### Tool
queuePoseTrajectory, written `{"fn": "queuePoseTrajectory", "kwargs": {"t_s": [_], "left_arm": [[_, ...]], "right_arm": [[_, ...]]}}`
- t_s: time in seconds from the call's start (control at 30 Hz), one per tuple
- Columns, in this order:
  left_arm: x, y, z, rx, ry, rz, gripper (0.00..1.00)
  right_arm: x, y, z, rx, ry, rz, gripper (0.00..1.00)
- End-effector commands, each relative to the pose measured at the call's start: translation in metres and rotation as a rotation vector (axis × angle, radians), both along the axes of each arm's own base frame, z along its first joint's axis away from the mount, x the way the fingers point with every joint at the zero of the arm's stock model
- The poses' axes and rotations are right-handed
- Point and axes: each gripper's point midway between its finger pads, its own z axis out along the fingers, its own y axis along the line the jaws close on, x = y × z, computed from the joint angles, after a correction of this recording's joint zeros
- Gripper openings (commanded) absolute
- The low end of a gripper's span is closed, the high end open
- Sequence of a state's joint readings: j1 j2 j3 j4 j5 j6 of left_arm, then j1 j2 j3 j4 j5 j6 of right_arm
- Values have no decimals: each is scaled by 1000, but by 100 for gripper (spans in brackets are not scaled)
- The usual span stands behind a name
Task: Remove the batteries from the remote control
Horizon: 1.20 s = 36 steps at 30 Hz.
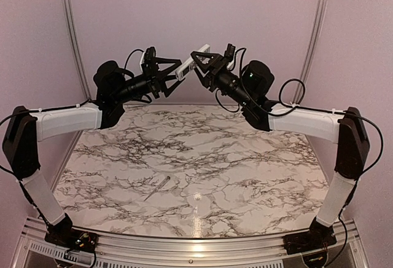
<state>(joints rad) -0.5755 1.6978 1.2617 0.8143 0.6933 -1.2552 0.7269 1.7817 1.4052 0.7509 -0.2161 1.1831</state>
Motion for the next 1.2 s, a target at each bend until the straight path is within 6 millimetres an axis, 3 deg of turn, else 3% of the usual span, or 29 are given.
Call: {"fn": "queuePoseTrajectory", "kwargs": {"t_s": [0.0, 0.4, 0.53, 0.77, 0.9, 1.0, 1.13, 1.17], "left_arm": [[-7, -6, 15, -14, -34, -56, 82], [-4, -15, 9, -2, -10, -87, 68], [-4, -18, 7, 4, -5, -99, 53], [-4, -19, 4, 0, 0, -96, 15], [-6, -19, 4, -1, -4, -100, 5], [-8, -18, 6, 6, -17, -103, 0], [-10, -18, 4, 43, -40, -96, 0], [-11, -18, 3, 60, -51, -94, 0]], "right_arm": [[-10, 0, 14, -9, -51, -9, 19], [-13, 5, 15, -18, -67, -7, 19], [-12, 5, 15, -27, -75, -13, 19], [-16, 9, 12, -50, -72, 3, 18], [-17, 10, 7, -72, -55, 14, 20], [-20, 14, 2, -102, -41, 39, 31], [-26, 23, -4, -185, -43, 101, 57], [-28, 24, -4, -207, -43, 112, 72]]}}
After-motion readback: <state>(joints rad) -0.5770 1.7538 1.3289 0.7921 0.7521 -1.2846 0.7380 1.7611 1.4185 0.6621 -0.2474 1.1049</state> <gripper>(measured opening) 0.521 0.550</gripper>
